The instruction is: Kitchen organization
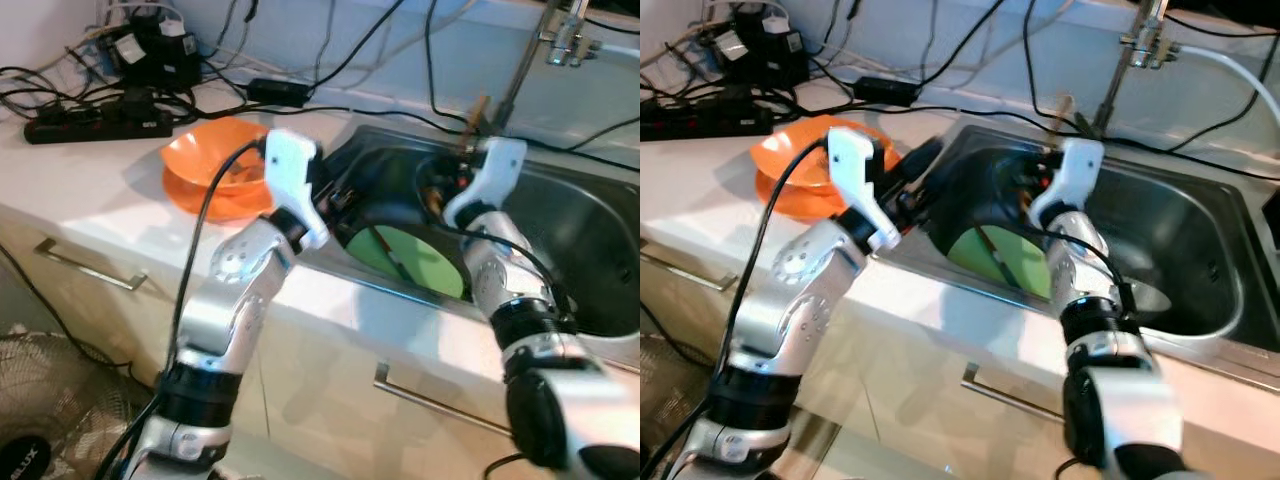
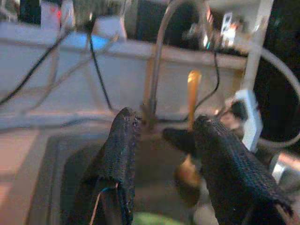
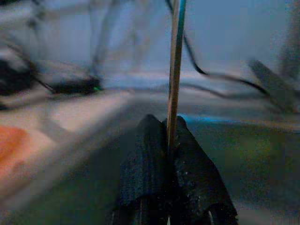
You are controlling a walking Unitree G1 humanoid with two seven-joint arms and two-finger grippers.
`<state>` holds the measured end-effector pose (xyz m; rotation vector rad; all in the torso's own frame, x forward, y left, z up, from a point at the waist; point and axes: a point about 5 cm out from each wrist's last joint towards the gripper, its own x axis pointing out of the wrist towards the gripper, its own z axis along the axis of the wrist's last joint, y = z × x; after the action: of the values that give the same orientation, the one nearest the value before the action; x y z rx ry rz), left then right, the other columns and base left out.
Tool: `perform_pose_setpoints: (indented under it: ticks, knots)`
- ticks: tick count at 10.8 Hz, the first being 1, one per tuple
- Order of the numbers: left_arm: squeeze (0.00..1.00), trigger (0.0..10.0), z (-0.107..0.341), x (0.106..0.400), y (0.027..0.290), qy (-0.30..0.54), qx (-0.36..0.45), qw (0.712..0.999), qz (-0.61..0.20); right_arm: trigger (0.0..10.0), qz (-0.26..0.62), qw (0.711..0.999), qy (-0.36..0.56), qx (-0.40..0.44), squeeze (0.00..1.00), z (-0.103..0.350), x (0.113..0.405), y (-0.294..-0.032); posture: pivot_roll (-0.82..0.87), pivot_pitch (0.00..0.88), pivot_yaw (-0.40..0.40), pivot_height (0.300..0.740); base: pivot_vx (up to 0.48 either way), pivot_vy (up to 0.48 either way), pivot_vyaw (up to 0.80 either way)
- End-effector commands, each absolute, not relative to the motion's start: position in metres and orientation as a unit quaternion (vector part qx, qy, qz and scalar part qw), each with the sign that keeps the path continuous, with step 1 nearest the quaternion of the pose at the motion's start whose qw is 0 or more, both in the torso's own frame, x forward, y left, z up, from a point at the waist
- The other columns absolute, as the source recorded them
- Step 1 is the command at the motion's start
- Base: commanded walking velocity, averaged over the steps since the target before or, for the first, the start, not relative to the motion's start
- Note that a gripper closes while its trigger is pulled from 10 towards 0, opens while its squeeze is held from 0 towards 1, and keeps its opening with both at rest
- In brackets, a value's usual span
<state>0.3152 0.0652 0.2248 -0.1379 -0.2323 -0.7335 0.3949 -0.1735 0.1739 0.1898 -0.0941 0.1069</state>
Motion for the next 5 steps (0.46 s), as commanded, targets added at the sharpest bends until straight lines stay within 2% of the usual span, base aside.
perform_pose_setpoints:
  ticks: [1, 2, 5]
  knots:
    - [0.00, 10.0, 0.213, 0.316, 0.068, -0.080, -0.047, 0.934, -0.345, 10.0, 0.033, 0.996, -0.042, 0.066, 0.00, 0.179, 0.399, -0.178, 0.27, 0.015, -0.029, 0.740, 0.000, 0.000, 0.00]
    - [0.00, 10.0, 0.190, 0.318, 0.076, -0.033, -0.002, 0.946, -0.322, 10.0, 0.017, 0.998, -0.023, 0.059, 0.00, 0.174, 0.400, -0.180, 0.27, 0.020, -0.030, 0.740, 0.000, 0.000, 0.00]
    - [0.00, 10.0, 0.162, 0.314, 0.079, 0.023, 0.008, 0.952, -0.306, 10.0, 0.003, 1.000, 0.023, 0.017, 0.00, 0.153, 0.397, -0.179, 0.28, 0.016, -0.039, 0.740, 0.000, 0.000, 0.00]
